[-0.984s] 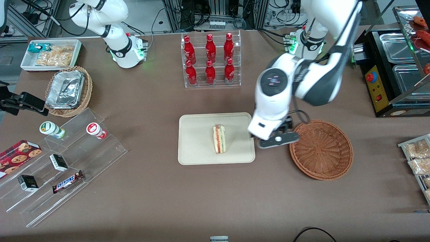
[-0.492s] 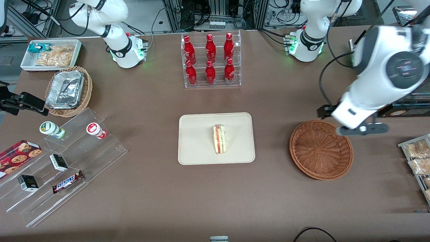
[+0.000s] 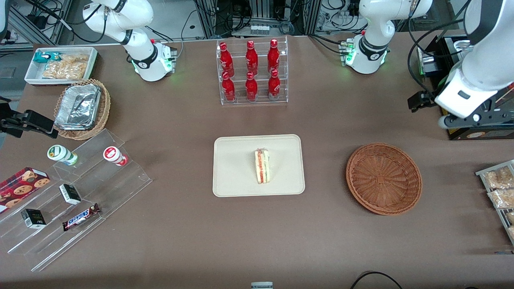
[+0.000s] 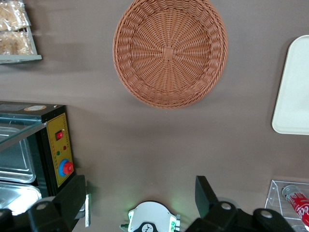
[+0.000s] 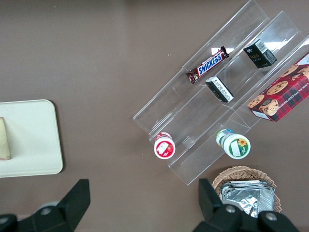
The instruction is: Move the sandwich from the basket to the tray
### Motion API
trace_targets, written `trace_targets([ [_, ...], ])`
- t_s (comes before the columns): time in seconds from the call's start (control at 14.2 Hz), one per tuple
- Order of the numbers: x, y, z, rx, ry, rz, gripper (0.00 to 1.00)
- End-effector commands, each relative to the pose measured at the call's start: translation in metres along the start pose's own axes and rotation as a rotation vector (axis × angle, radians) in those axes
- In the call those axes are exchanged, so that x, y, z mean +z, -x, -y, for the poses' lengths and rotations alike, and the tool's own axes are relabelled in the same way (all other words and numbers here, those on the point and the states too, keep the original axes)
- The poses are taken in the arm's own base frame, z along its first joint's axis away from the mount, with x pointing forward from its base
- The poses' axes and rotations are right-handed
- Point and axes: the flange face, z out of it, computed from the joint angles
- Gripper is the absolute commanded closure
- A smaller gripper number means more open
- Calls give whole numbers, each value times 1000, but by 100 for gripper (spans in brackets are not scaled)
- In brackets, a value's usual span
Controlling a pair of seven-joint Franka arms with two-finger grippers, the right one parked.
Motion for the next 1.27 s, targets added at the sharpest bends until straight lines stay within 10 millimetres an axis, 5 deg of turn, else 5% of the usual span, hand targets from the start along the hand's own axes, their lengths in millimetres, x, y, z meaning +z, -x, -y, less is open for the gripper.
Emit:
trace_targets([
  [0.0,0,11,1,4,9,3,0],
  [1.2,-1,15,3,-11,20,20,0],
])
